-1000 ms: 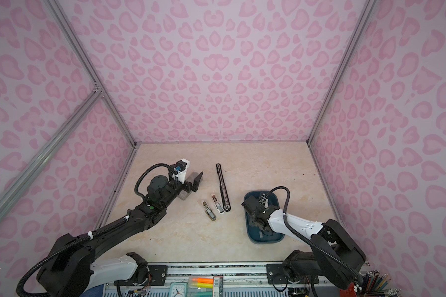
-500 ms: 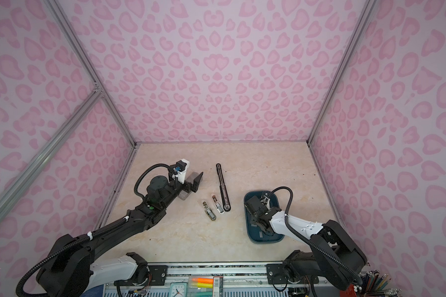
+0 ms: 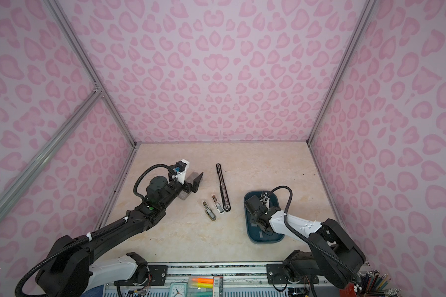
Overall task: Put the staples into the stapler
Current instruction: 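Close the right gripper on a staple strip in the teal tray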
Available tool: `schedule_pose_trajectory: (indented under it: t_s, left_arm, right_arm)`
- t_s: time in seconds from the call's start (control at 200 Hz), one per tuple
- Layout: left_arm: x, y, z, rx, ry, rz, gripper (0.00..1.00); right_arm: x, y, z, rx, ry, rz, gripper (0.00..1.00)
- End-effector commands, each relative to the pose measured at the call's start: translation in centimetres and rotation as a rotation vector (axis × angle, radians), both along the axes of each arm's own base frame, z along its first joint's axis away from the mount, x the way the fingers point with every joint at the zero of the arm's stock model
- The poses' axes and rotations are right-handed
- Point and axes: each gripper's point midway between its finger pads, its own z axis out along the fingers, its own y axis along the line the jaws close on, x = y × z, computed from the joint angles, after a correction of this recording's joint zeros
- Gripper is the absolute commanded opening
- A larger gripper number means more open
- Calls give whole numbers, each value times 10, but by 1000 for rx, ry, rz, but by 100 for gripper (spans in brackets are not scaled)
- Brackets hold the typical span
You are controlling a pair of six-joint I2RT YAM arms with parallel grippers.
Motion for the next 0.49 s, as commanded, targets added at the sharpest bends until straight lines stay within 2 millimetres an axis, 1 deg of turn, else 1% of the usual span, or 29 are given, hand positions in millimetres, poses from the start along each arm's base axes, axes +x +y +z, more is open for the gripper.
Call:
schedule_pose_trajectory:
  t_s: [0.0,0.34,0.49]
  left_arm:
    - [-2,-1,8,-19,-26,-11,98]
    - [-2,-2,7,-17,-22,-15,98]
    - [-4,-2,9,-22,-26,-20,98]
  right_arm:
    - [-24,-9,-15,-36,121,20,22]
    - [-24,-9,-16,-41,124,18,21]
    - [-24,-9,-15,-36,117,18,16]
